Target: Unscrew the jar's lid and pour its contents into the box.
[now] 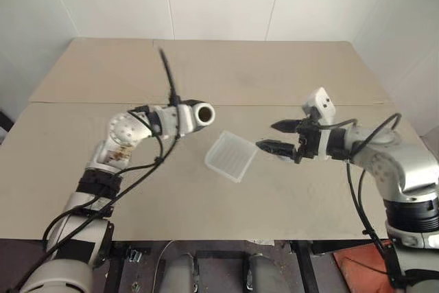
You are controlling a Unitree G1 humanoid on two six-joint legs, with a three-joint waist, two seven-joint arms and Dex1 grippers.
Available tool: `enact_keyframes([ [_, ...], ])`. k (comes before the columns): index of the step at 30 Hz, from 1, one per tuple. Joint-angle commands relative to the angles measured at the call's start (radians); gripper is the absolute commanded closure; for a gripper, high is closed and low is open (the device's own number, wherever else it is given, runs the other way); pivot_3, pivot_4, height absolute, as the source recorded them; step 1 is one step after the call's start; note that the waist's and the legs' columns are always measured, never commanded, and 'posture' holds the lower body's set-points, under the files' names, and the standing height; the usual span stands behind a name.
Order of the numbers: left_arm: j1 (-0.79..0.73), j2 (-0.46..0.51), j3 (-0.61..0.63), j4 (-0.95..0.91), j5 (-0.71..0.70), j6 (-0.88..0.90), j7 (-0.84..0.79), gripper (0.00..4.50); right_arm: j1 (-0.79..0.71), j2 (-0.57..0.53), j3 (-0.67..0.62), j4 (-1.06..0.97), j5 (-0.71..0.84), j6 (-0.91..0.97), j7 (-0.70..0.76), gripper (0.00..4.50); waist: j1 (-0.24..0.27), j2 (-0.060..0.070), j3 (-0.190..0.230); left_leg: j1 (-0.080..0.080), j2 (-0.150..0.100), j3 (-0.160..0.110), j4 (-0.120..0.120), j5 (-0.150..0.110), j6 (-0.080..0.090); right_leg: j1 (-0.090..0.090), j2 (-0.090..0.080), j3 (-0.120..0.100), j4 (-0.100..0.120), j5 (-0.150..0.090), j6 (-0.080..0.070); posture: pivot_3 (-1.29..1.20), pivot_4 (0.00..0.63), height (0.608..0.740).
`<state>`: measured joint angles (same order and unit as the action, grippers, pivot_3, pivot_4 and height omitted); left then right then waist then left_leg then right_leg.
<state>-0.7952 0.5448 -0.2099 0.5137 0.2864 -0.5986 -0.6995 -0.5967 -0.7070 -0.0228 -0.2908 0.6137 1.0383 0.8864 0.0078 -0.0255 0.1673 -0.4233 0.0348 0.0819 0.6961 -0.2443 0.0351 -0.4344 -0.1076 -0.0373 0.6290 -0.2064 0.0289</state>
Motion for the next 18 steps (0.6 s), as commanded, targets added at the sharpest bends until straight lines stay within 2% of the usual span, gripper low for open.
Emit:
enact_keyframes([
  [1,-0.141,0.056,-0.116,0.055,0.435,-0.202,0.489,2.46,-0.074,-0.047,0.013,-0.039,0.087,0.059,0.086,0.02,0.005,-0.001,0.000,0.000,0.000,0.000,0.000,0.000,0.000,0.000,0.000,0.000,0.000,0.000,0.000,0.00,0.150,0.740],
  [3,-0.235,0.098,-0.254,0.073,0.733,-0.202,0.841,2.46,-0.118,-0.065,0.035,-0.028,0.106,0.079,0.119,0.02,0.008,-0.001,0.001,-0.002,-0.001,0.000,0.001,0.000,0.000,-0.001,-0.001,0.000,0.000,0.001,0.001,0.00,0.150,0.740],
  [5,-0.314,0.110,-0.371,0.096,0.936,-0.148,1.122,2.46,-0.145,-0.080,0.053,-0.015,0.108,0.075,0.141,0.02,0.014,-0.001,0.000,-0.002,-0.001,0.000,0.000,0.000,0.001,-0.001,-0.001,0.000,0.000,0.001,0.001,0.00,0.150,0.740],
  [8,-0.403,0.098,-0.499,0.145,1.114,-0.075,1.384,2.46,-0.171,-0.099,0.074,0.001,0.092,0.063,0.162,0.02,0.018,-0.001,0.000,-0.003,-0.001,0.001,0.001,-0.001,0.002,-0.001,-0.002,0.000,-0.001,0.001,0.002,0.00,0.150,0.740],
  [13,-0.464,0.046,-0.635,0.264,1.228,-0.001,1.524,2.46,-0.167,-0.112,0.065,0.006,0.075,0.054,0.140,0.02,0.015,-0.001,0.000,-0.008,-0.001,0.003,0.000,-0.002,0.003,-0.006,-0.002,-0.001,0.002,0.001,0.003,0.00,0.150,0.740],
  [18,-0.447,0.026,-0.711,0.262,1.274,0.055,1.570,2.46,-0.144,-0.121,0.027,-0.012,0.087,0.065,0.101,0.02,0.012,-0.001,0.001,-0.010,-0.001,0.003,0.000,-0.002,0.003,-0.007,-0.002,-0.001,0.001,0.001,0.003,0.00,0.150,0.740],
])
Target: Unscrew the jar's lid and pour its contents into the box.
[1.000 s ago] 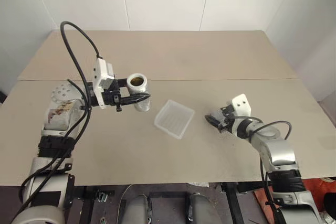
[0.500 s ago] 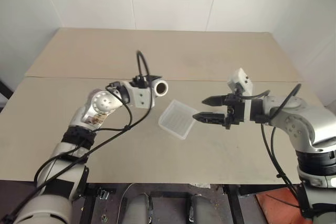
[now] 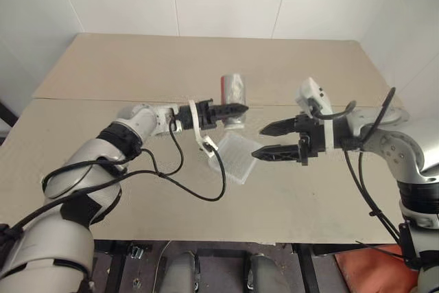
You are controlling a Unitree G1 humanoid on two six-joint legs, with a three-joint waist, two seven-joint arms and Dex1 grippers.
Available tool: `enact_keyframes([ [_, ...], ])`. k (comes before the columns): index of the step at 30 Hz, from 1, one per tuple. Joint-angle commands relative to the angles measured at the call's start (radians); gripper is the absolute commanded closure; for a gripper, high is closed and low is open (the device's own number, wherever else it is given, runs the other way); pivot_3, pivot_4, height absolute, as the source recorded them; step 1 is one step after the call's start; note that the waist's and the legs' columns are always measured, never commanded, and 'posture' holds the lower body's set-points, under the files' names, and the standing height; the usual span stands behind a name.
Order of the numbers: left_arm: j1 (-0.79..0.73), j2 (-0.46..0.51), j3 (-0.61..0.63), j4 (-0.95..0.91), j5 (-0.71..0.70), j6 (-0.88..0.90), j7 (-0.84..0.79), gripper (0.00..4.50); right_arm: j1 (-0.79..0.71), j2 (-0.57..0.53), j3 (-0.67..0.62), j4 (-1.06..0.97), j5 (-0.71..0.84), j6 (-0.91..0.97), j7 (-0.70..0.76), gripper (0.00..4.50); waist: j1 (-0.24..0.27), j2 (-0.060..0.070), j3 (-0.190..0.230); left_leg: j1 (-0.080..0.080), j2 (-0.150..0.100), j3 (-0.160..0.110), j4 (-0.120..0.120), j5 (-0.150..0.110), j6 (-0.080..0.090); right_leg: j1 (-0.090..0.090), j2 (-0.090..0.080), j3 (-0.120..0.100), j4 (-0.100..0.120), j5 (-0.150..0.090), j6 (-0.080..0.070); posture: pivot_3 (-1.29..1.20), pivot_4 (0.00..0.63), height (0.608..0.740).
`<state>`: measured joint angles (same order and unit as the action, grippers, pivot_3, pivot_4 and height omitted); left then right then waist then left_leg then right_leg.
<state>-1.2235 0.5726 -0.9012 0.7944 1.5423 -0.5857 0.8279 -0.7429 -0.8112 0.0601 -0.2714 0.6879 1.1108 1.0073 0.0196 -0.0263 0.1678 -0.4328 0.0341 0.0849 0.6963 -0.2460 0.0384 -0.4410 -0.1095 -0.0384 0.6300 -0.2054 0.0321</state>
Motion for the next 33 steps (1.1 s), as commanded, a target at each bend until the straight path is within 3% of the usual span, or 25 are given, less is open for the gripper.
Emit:
enact_keyframes([
  [1,-0.012,-0.004,-0.024,-0.025,0.021,0.061,0.053,2.46,0.007,-0.019,-0.064,-0.036,0.018,-0.006,-0.025,0.02,0.000,0.000,0.000,0.000,0.000,0.000,0.000,0.000,0.000,0.000,0.000,0.000,0.000,0.000,0.000,0.00,0.150,0.740],
  [8,-0.004,-0.009,-0.029,-0.034,-0.007,0.095,0.053,2.46,0.045,-0.013,-0.088,-0.083,0.037,-0.008,-0.058,0.02,0.000,0.000,0.000,0.000,0.000,0.000,0.001,0.000,0.000,0.000,-0.001,0.000,0.000,0.000,0.000,0.00,0.150,0.740],
  [12,0.031,0.014,0.057,-0.015,-0.155,0.037,-0.032,2.46,0.076,-0.005,-0.086,-0.101,0.021,-0.056,-0.074,0.02,-0.003,0.000,0.000,0.000,0.000,0.000,0.001,0.000,0.000,0.000,-0.001,0.000,0.000,0.000,0.000,0.00,0.150,0.740],
  [16,0.120,0.029,0.246,-0.022,-0.513,-0.066,-0.302,2.46,0.127,-0.002,-0.059,-0.113,-0.068,-0.210,-0.081,0.02,-0.009,0.000,0.000,0.000,0.000,0.000,0.001,0.000,0.000,0.000,-0.001,0.000,0.001,0.000,0.000,0.00,0.150,0.740],
  [19,0.270,0.009,0.452,-0.126,-0.973,-0.020,-0.663,2.46,0.150,0.004,-0.023,-0.100,-0.147,-0.310,-0.091,0.02,-0.015,0.000,0.000,0.001,0.000,0.000,0.002,0.000,0.000,0.000,-0.001,0.000,0.001,0.000,0.000,0.00,0.150,0.740],
  [21,0.348,0.001,0.526,-0.218,-1.163,0.035,-0.850,2.46,0.158,0.011,-0.018,-0.089,-0.167,-0.350,-0.089,0.02,-0.016,0.000,0.000,0.001,0.001,0.000,0.003,0.003,-0.004,0.001,-0.001,0.000,0.001,0.000,0.000,0.00,0.150,0.740],
  [24,0.496,-0.027,0.661,-0.446,-1.505,0.326,-1.121,2.46,0.160,0.025,-0.009,-0.063,-0.195,-0.404,-0.083,0.02,-0.019,0.000,0.000,0.002,0.001,0.000,0.005,0.003,-0.006,0.002,-0.001,0.000,0.001,0.000,0.000,0.00,0.150,0.740],
  [29,0.629,-0.046,0.789,-0.691,-1.741,0.691,-1.265,2.46,0.162,0.050,-0.016,-0.044,-0.206,-0.436,-0.085,0.02,-0.017,0.000,0.000,0.002,0.000,-0.002,0.007,0.001,-0.002,0.003,-0.001,0.000,0.000,0.000,0.000,0.00,0.150,0.740],
  [33,0.702,-0.075,0.861,-0.735,-1.822,0.813,-1.292,2.46,0.156,0.061,-0.016,-0.037,-0.212,-0.440,-0.090,0.02,-0.016,0.000,0.000,0.008,0.000,-0.002,0.007,0.000,0.000,0.008,-0.001,0.000,0.000,0.000,0.000,0.00,0.150,0.740],
])
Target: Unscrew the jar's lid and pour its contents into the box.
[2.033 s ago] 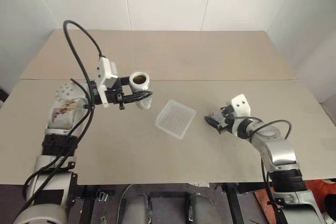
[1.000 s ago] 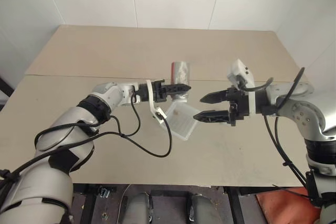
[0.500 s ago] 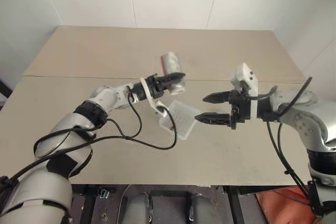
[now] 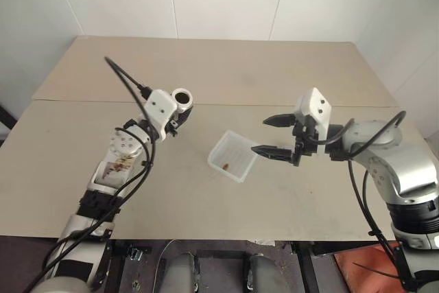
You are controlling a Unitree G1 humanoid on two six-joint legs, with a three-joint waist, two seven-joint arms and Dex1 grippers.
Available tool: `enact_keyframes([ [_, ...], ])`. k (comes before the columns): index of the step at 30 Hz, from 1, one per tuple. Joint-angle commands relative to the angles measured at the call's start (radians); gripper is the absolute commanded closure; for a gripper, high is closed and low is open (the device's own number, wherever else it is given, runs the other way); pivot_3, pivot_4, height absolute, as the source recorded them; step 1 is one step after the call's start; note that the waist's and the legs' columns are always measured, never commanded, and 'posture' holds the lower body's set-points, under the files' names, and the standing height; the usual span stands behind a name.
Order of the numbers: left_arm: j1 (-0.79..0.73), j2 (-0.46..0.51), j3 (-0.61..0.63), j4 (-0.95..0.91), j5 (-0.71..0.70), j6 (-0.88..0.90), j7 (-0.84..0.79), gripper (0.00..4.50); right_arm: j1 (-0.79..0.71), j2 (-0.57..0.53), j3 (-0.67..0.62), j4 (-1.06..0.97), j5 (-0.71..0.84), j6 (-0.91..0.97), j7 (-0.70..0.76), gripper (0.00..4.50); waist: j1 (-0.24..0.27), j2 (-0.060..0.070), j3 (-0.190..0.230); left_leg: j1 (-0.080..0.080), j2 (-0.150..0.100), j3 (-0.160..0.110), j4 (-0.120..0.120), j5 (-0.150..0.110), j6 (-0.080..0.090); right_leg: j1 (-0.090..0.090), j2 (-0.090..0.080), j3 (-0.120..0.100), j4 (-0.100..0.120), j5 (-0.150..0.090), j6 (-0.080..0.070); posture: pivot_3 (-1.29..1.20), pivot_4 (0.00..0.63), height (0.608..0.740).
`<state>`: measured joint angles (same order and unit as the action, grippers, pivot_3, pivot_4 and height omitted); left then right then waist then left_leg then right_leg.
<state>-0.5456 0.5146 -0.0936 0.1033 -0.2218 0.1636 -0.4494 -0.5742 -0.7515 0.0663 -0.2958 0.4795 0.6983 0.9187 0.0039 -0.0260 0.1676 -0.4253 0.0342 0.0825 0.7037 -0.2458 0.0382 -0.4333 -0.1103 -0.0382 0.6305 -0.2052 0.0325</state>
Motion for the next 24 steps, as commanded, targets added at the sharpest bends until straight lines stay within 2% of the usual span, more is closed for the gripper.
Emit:
enact_keyframes([
  [1,0.034,-0.025,0.063,-0.043,-0.059,0.070,-0.016,2.46,-0.013,0.002,-0.024,-0.013,-0.004,-0.027,-0.001,0.02,0.000,0.000,0.000,0.003,0.000,0.000,0.000,0.000,0.000,0.002,0.000,0.000,0.000,0.000,0.000,0.00,0.150,0.740],
  [8,0.064,-0.089,0.113,0.010,-0.059,0.092,-0.011,2.46,-0.013,-0.005,-0.033,-0.017,-0.002,-0.029,0.006,0.02,0.005,0.000,0.000,0.010,0.000,-0.001,-0.001,0.000,0.000,0.010,0.000,0.000,-0.001,0.000,0.000,0.00,0.150,0.740],
  [14,0.087,-0.099,0.124,0.016,-0.056,0.121,-0.025,2.46,-0.019,-0.004,-0.029,-0.018,0.000,-0.019,0.008,0.02,0.006,0.000,0.000,0.009,0.000,-0.001,-0.001,0.000,0.000,0.010,0.000,0.000,-0.001,0.000,0.000,0.00,0.150,0.740],
  [16,0.096,-0.097,0.135,0.014,-0.062,0.137,-0.028,1.73,-0.020,-0.001,-0.026,-0.017,0.000,-0.018,0.007,0.00,0.006,0.000,0.000,0.009,0.000,-0.001,-0.001,0.000,0.000,0.010,0.000,0.000,-0.001,0.000,0.000,0.00,0.150,0.740],
  [18,0.112,-0.090,0.141,-0.001,-0.059,0.146,-0.034,1.27,-0.019,0.000,-0.025,-0.018,0.001,-0.018,0.007,0.00,0.005,0.000,0.000,0.010,0.000,-0.001,-0.001,0.000,0.000,0.010,0.000,0.000,-0.001,0.000,0.000,0.00,0.150,0.740],
  [21,0.143,-0.077,0.148,-0.038,-0.056,0.159,-0.042,0.24,-0.017,-0.001,-0.028,-0.014,0.002,-0.021,0.011,0.00,0.004,0.000,0.000,0.010,0.000,-0.001,-0.002,0.000,0.000,0.009,0.000,0.000,-0.001,0.000,0.000,0.00,0.150,0.740],
  [22,0.156,-0.068,0.153,-0.056,-0.058,0.163,-0.048,0.02,-0.016,-0.002,-0.028,-0.013,0.001,-0.022,0.011,0.00,0.005,0.000,0.000,0.010,0.000,-0.001,-0.002,0.000,0.000,0.009,0.000,0.000,-0.001,0.000,0.000,0.00,0.150,0.740],
  [24,0.184,-0.045,0.162,-0.096,-0.060,0.173,-0.058,0.02,-0.007,-0.006,-0.034,-0.009,0.000,-0.028,0.016,0.00,0.005,0.000,0.000,0.010,0.000,-0.001,-0.002,0.000,0.000,0.009,0.000,0.000,-0.001,0.000,0.000,0.00,0.150,0.740],
])
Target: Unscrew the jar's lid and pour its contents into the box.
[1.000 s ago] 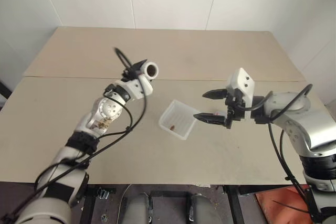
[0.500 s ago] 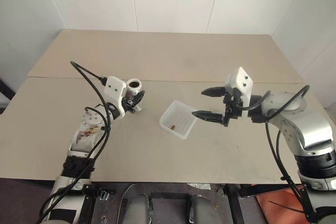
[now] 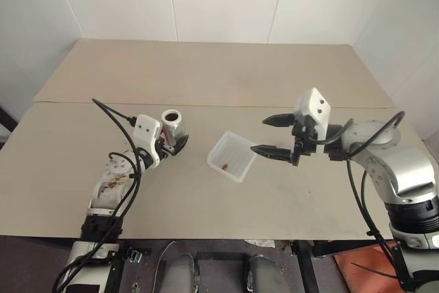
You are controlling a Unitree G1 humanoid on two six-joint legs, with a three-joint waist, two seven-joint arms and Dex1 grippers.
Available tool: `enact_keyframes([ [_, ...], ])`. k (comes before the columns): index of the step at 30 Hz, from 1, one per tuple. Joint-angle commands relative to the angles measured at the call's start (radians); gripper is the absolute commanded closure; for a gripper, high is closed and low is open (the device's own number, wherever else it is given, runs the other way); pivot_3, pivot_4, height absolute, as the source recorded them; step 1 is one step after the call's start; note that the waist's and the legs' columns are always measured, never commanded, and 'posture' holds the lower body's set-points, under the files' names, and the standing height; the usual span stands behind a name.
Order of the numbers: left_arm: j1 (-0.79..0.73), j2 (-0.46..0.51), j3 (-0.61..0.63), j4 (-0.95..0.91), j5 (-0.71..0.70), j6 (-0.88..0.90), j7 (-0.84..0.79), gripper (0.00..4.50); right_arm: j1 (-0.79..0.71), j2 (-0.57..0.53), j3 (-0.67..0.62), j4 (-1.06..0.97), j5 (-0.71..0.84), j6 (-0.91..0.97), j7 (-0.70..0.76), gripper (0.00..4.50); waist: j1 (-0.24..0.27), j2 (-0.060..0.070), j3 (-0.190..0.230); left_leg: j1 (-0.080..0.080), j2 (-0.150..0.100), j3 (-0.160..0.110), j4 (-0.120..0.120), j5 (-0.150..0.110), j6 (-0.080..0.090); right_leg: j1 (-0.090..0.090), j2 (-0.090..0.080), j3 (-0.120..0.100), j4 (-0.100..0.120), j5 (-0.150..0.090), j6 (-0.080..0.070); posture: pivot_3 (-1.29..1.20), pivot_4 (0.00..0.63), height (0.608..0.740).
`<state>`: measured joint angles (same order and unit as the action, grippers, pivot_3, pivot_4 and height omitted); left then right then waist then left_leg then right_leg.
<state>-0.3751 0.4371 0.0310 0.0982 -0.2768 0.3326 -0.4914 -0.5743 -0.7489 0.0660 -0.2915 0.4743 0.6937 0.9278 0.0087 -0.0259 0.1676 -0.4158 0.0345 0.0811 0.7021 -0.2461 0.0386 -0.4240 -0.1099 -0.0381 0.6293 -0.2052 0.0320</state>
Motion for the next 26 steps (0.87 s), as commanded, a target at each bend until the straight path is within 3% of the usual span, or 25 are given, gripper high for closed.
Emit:
enact_keyframes([
  [1,0.032,0.049,0.045,-0.115,-0.009,0.012,-0.025,0.02,-0.001,-0.012,-0.038,-0.012,0.005,-0.025,0.009,0.00,0.000,0.000,0.000,0.000,0.000,0.000,0.000,0.000,0.000,0.000,0.000,0.000,0.000,0.000,0.000,0.00,0.150,0.740],
  [5,0.159,0.167,0.124,-0.270,-0.080,0.058,-0.137,0.02,0.037,-0.035,-0.065,-0.008,0.002,-0.036,0.020,0.00,-0.005,0.000,0.000,0.000,0.001,-0.003,-0.002,0.000,0.000,-0.001,0.000,0.001,-0.001,0.000,0.000,0.00,0.150,0.740],
  [9,0.331,0.323,0.277,-0.438,-0.220,0.102,-0.325,0.02,0.101,-0.074,-0.118,0.006,0.007,-0.049,0.036,0.00,-0.006,0.000,0.000,0.001,0.001,-0.004,-0.004,0.000,0.000,-0.002,-0.001,0.001,-0.002,-0.001,-0.001,0.00,0.150,0.740],
  [12,0.414,0.371,0.384,-0.548,-0.336,0.149,-0.381,0.02,0.168,-0.103,-0.182,0.056,0.006,-0.114,0.075,0.00,0.001,0.000,0.000,0.001,0.002,-0.005,-0.004,0.000,0.000,-0.001,-0.002,0.001,-0.002,-0.001,-0.001,0.00,0.150,0.740],
  [16,0.487,0.453,0.537,-0.547,-0.374,0.104,-0.525,0.02,0.264,-0.124,-0.265,0.103,0.024,-0.217,0.159,0.00,0.005,0.000,0.000,0.002,0.001,-0.004,-0.004,0.000,0.000,0.000,-0.001,0.001,-0.003,-0.002,-0.002,0.00,0.150,0.740],
  [26,0.458,0.450,0.503,-0.563,-0.409,0.125,-0.511,0.02,0.311,-0.151,-0.287,0.058,0.037,-0.187,0.156,0.00,0.001,0.001,0.000,0.006,0.002,0.000,-0.007,0.000,-0.001,0.000,0.000,0.003,-0.003,-0.003,-0.003,0.00,0.150,0.740],
])
